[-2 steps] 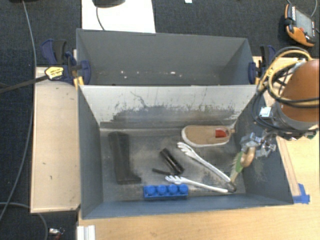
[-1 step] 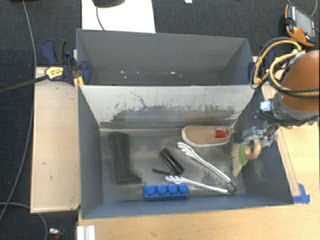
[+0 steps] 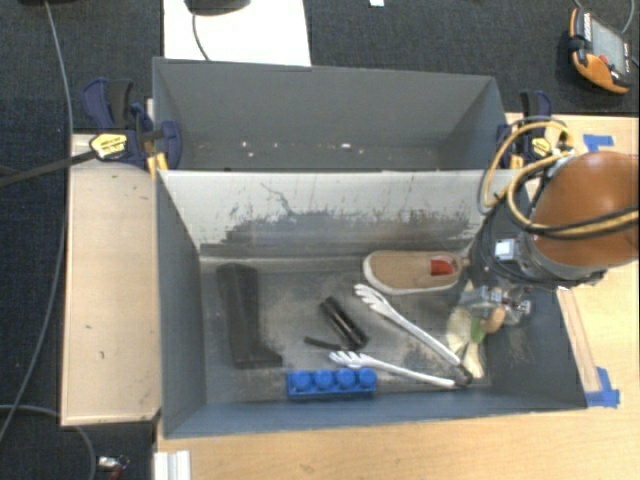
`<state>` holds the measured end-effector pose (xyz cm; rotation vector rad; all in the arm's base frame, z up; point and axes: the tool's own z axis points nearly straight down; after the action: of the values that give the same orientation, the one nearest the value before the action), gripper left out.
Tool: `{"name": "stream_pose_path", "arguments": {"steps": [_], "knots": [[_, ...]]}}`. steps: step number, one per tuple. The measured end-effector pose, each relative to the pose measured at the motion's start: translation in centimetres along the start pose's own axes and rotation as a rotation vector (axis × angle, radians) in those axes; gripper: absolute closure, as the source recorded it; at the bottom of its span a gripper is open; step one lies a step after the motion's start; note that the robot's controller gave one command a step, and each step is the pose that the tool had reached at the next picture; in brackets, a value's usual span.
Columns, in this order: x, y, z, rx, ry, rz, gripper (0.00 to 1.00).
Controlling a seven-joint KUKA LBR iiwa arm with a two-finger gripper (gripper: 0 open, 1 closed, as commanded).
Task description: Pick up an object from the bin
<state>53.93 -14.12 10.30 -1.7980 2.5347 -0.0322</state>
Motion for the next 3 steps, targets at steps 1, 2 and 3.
{"name": "stream_pose_path", "arguments": {"steps": [1, 2, 3], "knots": [[-0.37, -1.96, 0.65, 0.01, -0.011, -0.185, 1.0], [-0.22, -1.63, 0.72, 0.032, -0.014, -0.098, 1.0], [-0.89, -1.21, 0.77, 0.038, -0.013, -0.46, 1.0]]}}
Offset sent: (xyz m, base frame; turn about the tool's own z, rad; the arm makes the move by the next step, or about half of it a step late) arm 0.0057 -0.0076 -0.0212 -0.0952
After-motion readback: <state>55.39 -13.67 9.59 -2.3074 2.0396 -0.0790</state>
